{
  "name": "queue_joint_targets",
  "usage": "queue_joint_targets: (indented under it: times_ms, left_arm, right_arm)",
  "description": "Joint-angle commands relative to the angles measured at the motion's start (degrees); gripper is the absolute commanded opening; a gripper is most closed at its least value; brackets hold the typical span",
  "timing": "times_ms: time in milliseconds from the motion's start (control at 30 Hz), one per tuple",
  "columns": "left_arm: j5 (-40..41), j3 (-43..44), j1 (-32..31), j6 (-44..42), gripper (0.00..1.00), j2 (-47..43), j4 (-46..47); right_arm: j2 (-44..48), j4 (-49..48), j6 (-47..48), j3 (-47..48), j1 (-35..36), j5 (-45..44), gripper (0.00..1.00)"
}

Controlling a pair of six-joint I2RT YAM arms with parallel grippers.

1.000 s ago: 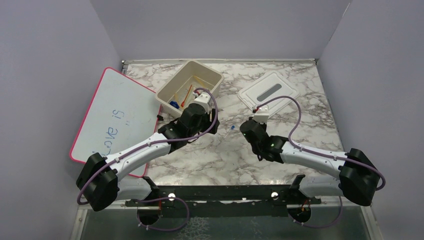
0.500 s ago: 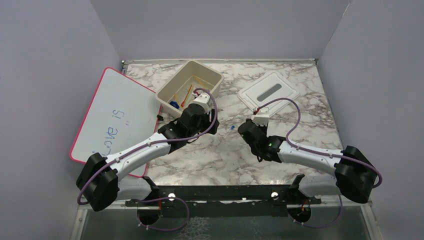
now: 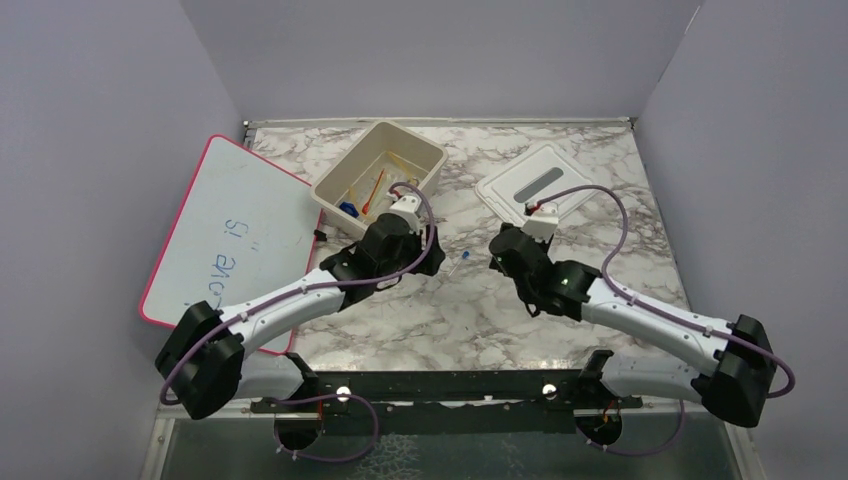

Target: Organize the chemistry lab equipment

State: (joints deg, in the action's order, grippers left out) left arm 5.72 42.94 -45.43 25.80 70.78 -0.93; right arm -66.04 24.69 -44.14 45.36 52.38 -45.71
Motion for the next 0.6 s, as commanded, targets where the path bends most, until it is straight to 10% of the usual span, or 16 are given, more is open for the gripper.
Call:
queue_joint_targets:
  times_ms: [0, 267, 567]
  left_arm:
    - [-5.61, 1.60, 0.20, 1.16, 0.66, 4.91, 4.63]
    - [-9.04, 10.81, -0.18, -0.84, 0.46, 18.26, 1.26]
    - [-4.60, 23.98, -1.72, -5.63, 0.35, 32.87, -12.36]
  right_arm:
    - [3.74, 2.71, -1.04, 2.90, -2.34, 5.16, 0.55]
    - [5.41, -4.24, 1.66, 0.24, -18.69, 29.50, 0.45]
    - [7.07, -5.78, 0.55, -2.11, -24.07, 35.06, 0.45]
